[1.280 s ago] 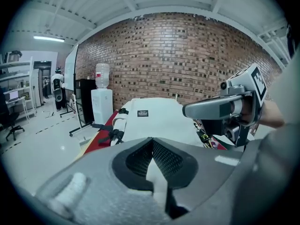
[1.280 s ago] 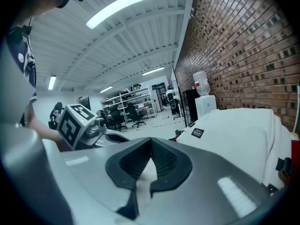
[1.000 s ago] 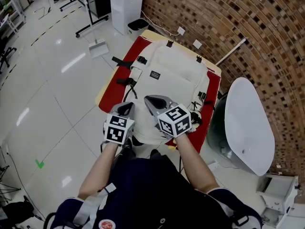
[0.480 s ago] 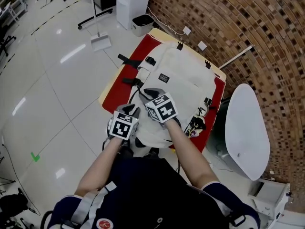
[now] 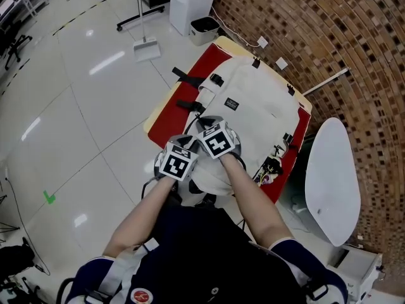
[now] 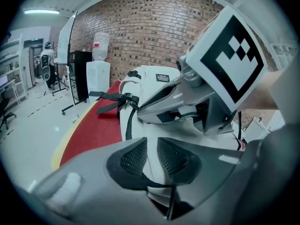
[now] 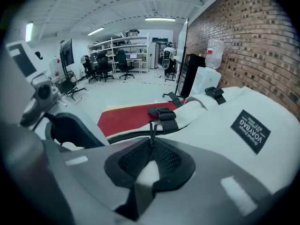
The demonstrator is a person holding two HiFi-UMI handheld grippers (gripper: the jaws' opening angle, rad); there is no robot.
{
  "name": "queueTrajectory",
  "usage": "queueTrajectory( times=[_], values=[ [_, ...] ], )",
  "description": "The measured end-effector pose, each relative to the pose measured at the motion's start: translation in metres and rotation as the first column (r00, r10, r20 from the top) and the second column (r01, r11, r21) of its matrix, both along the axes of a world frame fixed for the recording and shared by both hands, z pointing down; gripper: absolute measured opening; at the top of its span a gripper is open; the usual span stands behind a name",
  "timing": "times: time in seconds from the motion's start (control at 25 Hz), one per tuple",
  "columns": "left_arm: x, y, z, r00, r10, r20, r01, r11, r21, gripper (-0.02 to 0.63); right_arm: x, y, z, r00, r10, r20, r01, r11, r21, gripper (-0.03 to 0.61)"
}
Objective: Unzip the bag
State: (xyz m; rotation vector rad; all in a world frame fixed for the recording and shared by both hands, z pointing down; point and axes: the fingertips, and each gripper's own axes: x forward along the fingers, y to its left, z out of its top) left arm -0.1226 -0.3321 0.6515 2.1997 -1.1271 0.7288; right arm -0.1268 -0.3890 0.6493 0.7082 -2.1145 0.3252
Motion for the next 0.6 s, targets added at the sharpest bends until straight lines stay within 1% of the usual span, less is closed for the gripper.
queueTrajectory(
  times=[0.08, 0.16, 0.24, 0.36, 0.52, 0.6],
  values=[
    [-0.003, 0.001, 0.002, 1.000, -0.002, 0.008, 0.002, 1.000, -0.002, 0.068, 0.001, 0.003, -0.005, 0.999, 0.000, 0.038, 0.001, 1.000, -0.016, 0.029],
    [-0.006, 0.000, 0.004, 1.000, -0.004, 0.025, 0.004, 1.000, 0.006, 0.044, 0.005, 0.005, -0.015, 0.996, 0.022, 0.089, -0.020, 1.000, -0.023, 0.028],
    [-0.006, -0.002, 0.005, 0.999, -0.006, 0.034, 0.005, 1.000, 0.014, 0.034, 0.014, 0.008, -0.026, 0.992, 0.044, 0.116, -0.042, 0.999, -0.021, 0.029],
    [-0.006, -0.003, 0.006, 0.999, -0.010, 0.042, 0.010, 1.000, 0.012, 0.029, 0.031, 0.016, -0.035, 0.991, 0.064, 0.116, -0.062, 0.998, -0.015, 0.029],
    [-0.008, -0.003, 0.008, 0.998, -0.020, 0.055, 0.019, 1.000, 0.022, 0.028, 0.048, 0.032, -0.035, 0.988, 0.093, 0.119, -0.090, 0.995, -0.030, 0.029],
    [-0.009, -0.002, 0.006, 0.998, -0.020, 0.067, 0.019, 1.000, 0.015, 0.026, 0.055, 0.037, -0.035, 0.985, 0.115, 0.130, -0.112, 0.993, -0.030, 0.029]
  ],
)
